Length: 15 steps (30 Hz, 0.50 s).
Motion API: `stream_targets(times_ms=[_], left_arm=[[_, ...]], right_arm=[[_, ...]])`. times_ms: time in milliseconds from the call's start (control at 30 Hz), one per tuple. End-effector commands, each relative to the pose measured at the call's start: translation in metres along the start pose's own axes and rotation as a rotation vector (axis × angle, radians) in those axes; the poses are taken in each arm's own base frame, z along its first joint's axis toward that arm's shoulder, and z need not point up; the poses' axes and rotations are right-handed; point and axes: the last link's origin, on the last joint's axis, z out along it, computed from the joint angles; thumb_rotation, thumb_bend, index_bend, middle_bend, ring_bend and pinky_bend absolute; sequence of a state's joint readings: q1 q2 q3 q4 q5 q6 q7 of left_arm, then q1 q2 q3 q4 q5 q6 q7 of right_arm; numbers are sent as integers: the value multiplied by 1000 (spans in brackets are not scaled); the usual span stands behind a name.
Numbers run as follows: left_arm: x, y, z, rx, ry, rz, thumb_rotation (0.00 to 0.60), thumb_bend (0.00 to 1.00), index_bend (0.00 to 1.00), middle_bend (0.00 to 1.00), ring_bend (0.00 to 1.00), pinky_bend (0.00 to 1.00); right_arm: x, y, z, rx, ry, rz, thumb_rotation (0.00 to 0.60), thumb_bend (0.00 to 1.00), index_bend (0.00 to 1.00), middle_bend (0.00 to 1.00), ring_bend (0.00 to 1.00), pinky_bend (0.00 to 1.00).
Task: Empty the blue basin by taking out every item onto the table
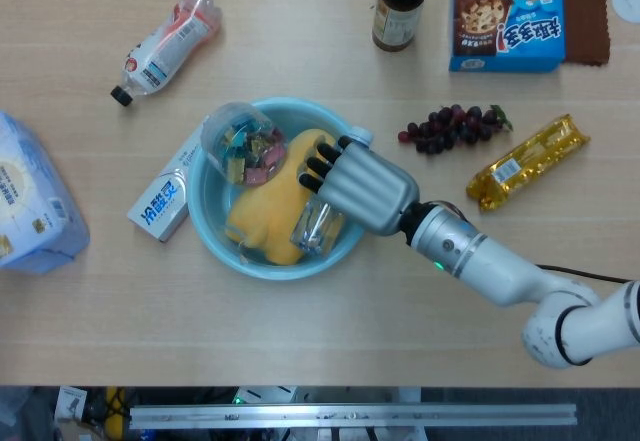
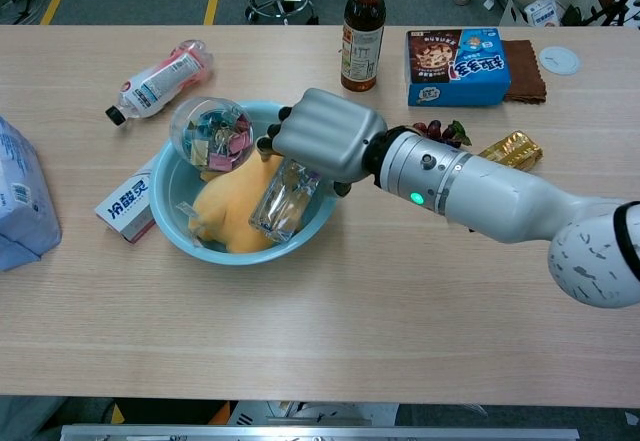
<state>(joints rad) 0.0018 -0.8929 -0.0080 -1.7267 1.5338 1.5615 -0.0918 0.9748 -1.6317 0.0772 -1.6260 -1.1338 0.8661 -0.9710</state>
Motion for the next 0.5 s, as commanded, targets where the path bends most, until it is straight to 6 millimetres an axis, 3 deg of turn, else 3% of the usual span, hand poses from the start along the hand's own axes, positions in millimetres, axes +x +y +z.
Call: stream_targets(times_ms=[33, 367, 500], left_arm=[[-1, -1, 0, 1, -3, -1, 600, 166, 58, 63, 20, 133], [-2, -3, 1, 7, -8, -4, 600, 166, 58, 63, 20, 133], [-2, -3, 0, 3, -9, -11, 600, 166, 58, 63, 20, 133]], right_arm=[[-3, -2, 4, 2, -9, 1, 600, 155, 254, 336, 258, 429], [-10, -7, 11, 3, -25, -15, 600, 155, 263, 341, 258, 429], [-10, -8, 13, -1, -9, -25, 600, 168, 349, 392, 314, 436]])
